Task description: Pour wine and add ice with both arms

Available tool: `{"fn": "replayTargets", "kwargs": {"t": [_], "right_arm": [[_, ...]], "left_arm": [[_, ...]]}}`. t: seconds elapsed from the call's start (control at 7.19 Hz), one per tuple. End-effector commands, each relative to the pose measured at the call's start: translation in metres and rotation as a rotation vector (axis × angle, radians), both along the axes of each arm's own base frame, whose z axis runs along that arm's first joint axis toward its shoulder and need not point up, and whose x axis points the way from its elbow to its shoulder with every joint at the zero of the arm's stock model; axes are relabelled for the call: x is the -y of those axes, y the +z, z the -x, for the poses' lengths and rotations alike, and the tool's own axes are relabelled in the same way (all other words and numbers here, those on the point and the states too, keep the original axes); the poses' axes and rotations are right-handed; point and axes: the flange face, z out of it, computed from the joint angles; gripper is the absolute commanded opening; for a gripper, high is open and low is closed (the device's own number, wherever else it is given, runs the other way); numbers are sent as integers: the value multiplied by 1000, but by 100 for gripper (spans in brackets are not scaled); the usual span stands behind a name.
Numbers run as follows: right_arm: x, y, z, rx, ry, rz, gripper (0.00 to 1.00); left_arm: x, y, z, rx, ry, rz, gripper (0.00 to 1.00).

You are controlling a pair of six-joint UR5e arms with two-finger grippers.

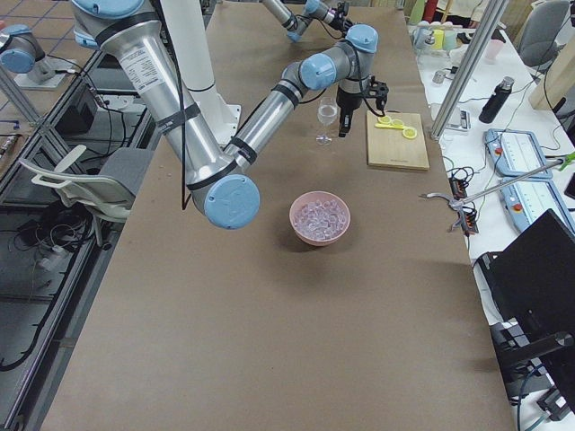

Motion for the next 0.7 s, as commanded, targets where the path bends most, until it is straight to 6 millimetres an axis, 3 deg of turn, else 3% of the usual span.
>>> {"fn": "replayTargets", "kwargs": {"t": [0.0, 0.56], "right_arm": [[4, 2, 1, -6, 4, 4, 0], [5, 4, 0, -10, 6, 5, 0]], "left_arm": [[-1, 0, 1, 0, 0, 0, 32], [5, -19, -3, -29, 0, -37, 13]]}}
